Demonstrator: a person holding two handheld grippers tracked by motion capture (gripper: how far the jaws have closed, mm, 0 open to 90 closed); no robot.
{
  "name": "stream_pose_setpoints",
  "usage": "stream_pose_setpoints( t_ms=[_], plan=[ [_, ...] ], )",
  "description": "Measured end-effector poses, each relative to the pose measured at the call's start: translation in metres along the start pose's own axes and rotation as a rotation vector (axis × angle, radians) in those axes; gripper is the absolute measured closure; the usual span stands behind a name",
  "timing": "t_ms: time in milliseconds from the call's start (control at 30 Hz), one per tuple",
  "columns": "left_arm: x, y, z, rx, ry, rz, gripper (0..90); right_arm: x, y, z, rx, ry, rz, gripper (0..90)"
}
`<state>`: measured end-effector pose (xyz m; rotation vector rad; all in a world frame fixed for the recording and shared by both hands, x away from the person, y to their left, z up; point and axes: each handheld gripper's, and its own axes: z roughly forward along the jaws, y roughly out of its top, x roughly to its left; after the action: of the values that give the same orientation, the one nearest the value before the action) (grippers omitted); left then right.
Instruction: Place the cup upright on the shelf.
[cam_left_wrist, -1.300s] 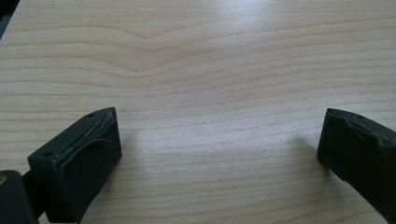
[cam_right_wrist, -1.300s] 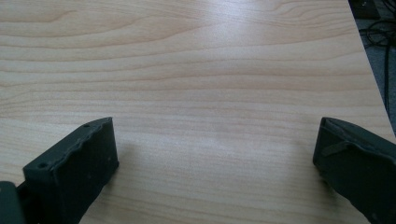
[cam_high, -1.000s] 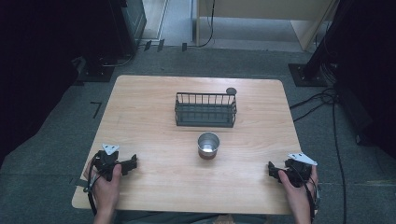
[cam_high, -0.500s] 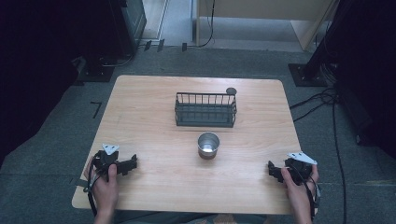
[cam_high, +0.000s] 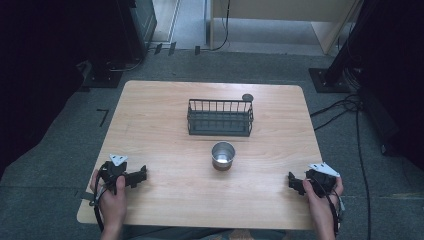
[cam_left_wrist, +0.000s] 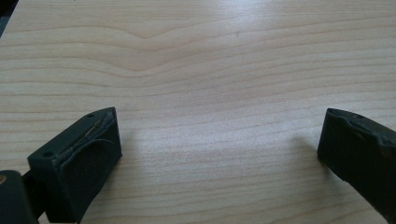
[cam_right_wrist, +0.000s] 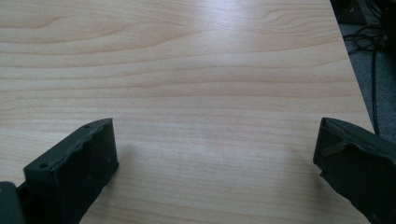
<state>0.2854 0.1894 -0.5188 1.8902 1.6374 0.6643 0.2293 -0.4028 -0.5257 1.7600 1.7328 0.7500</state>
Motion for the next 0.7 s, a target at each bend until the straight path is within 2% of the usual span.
stream_pose_setpoints(
  t_ms=[167,400,700],
  plan=[
    [0.000,0.000,0.000,0.000,0.000,0.000,0.0,-0.001,0.003,-0.003,-0.004,0.001,0.012,0.0],
    [0.000,0.000,0.000,0.000,0.000,0.000,0.0,0.003,0.013,-0.009,-0.018,0.020,-0.001,0.0],
    [0.000,0.000,0.000,0.000,0.000,0.000,0.0,0.019,0.026,-0.014,-0.040,0.076,-0.027,0.0]
  ],
)
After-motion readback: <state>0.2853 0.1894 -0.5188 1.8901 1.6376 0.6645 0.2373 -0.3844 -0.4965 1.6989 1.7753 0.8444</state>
